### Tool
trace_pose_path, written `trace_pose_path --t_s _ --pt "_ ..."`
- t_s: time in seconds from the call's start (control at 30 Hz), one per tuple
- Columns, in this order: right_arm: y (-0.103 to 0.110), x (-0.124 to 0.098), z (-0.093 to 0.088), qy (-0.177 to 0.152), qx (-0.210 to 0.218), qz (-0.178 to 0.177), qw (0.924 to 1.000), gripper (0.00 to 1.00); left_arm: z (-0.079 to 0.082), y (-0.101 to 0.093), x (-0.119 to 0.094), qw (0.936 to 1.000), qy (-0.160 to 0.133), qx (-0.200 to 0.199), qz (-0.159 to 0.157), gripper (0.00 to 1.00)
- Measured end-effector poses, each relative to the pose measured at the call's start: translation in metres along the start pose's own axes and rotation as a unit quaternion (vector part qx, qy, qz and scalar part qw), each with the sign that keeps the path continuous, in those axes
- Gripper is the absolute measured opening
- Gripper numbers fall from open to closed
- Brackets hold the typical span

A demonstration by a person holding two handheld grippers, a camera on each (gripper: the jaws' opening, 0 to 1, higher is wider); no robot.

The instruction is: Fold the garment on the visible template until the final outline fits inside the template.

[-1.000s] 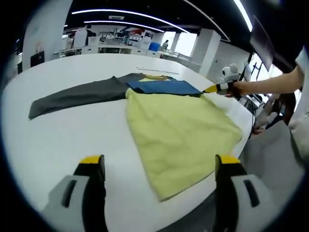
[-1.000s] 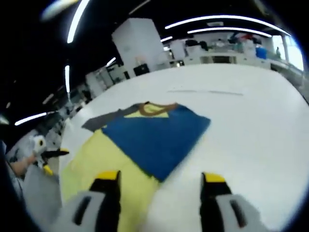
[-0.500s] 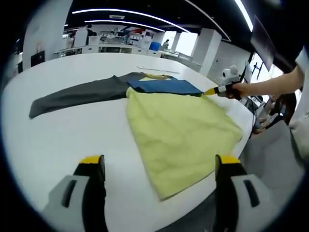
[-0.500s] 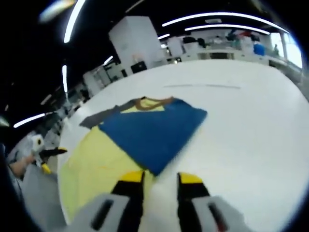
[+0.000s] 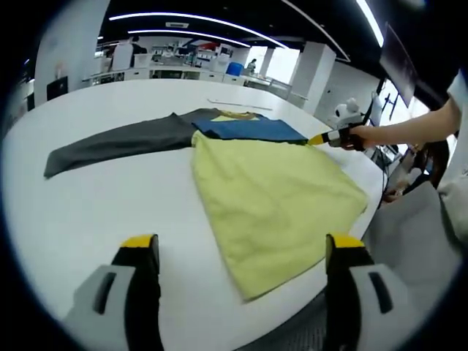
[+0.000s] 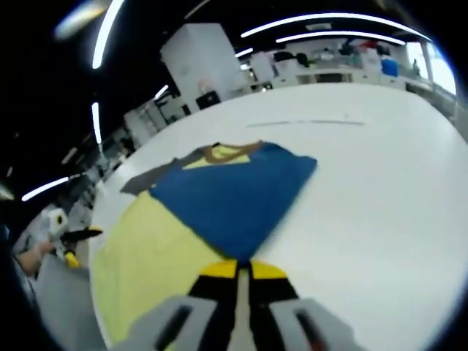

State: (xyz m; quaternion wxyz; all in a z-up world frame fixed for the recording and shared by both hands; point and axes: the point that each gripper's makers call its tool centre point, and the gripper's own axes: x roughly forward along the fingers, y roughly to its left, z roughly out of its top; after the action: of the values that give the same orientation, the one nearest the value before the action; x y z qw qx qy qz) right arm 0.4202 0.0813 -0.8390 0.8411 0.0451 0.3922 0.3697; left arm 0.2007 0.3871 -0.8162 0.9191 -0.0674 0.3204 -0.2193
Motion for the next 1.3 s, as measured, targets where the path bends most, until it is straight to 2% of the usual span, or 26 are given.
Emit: trace_pose_path --t_s 0.4,0.8,1.3 --pt "-0.023 -0.001 0.023 -0.038 0.017 -0.048 0.9979 0.00 -0.001 0.000 0.001 1.0000 0.004 0.000 -0.002 0.91" --pt "-0.036 -0.001 0.030 -0.045 0.004 -0.075 0.9962 0.00 -0.002 -0.001 0.001 1.0000 0.007 0.000 -0.002 0.91" --pt "-0.025 -0.005 0.026 -0.039 0.000 -0.063 0.9972 0.00 -0.001 -0.003 0.000 1.0000 0.005 0.000 -0.004 0.91"
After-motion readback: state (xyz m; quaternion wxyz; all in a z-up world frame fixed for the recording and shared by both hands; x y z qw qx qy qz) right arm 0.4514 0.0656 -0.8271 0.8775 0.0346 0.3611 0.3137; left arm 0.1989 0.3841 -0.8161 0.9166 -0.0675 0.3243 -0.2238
